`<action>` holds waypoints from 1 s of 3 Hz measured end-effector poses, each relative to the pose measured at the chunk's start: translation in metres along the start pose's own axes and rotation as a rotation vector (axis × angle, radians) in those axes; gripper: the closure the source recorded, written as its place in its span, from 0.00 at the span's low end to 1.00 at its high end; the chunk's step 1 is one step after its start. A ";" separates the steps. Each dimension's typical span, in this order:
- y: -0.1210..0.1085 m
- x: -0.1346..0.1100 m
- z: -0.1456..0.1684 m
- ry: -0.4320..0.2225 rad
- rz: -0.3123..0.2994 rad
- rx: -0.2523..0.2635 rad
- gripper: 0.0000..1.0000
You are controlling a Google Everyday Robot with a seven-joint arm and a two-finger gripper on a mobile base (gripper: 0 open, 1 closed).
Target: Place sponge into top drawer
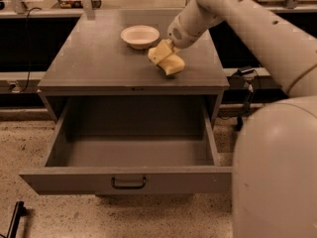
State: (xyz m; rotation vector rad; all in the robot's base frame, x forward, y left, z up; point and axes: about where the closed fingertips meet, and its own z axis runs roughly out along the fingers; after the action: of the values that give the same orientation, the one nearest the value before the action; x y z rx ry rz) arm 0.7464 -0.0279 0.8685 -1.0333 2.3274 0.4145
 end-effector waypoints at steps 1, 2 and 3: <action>0.028 0.014 -0.024 -0.033 -0.114 -0.116 1.00; 0.074 0.028 -0.035 0.020 -0.311 -0.165 1.00; 0.083 0.053 -0.019 0.088 -0.344 -0.182 1.00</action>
Offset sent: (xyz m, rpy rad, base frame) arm -0.1511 0.0118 -0.0280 -0.3206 -0.0257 0.5820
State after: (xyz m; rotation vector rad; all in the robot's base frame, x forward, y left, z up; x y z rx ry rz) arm 0.6480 -0.0133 0.8566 -1.5364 2.1559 0.4559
